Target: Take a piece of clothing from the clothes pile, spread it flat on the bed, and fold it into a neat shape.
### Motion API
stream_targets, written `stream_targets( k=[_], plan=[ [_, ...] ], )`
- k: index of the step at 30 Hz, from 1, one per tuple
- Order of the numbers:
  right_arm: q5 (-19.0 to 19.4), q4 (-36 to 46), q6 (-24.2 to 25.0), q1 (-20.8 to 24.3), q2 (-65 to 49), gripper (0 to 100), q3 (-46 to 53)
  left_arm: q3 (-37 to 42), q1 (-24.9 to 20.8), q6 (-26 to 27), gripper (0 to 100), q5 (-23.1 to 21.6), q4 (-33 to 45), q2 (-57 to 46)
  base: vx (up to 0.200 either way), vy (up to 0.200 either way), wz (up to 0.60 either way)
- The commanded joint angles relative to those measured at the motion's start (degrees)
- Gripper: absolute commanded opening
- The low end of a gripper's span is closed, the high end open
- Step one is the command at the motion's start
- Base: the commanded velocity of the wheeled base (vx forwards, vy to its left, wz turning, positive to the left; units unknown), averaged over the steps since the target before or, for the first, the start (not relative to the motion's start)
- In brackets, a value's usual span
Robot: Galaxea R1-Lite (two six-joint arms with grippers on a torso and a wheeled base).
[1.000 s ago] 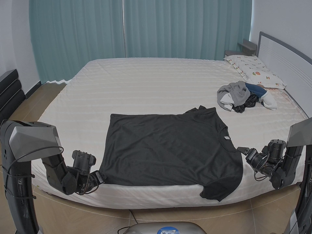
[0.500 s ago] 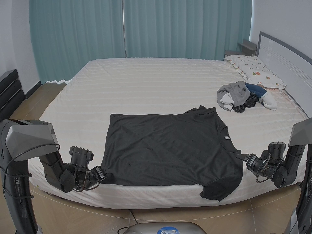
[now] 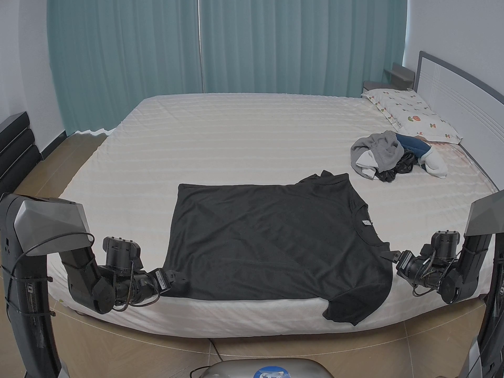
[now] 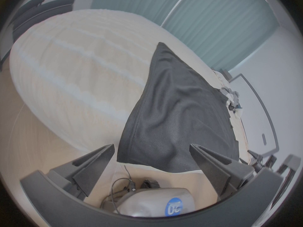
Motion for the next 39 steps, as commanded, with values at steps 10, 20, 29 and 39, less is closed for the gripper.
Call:
stream_targets(
  k=[10, 20, 29, 39],
  plan=[
    [0.08, -0.10, -0.10, 0.38, 0.04, 100, 0.14, 4.38, 1.50, 5.60, 100, -1.04, -9.34, 4.21, 0.000, 0.000, 0.00],
    [0.08, -0.01, -1.51, 0.29, 1.10, 100, 0.41, 4.46, 0.80, 5.51, 0, 1.51, -9.34, 4.29, 0.000, 0.000, 0.00],
    [0.08, -0.01, -3.53, 0.47, 2.94, 100, 0.05, 5.96, 0.88, 5.34, 0, 2.48, -9.51, 3.85, 0.000, 0.000, 0.00],
    [0.08, 0.08, -3.71, 0.38, 5.93, 0, -2.41, 6.13, 0.88, 5.16, 0, 2.56, -9.51, 3.94, 0.000, 0.000, 0.00]
  ],
)
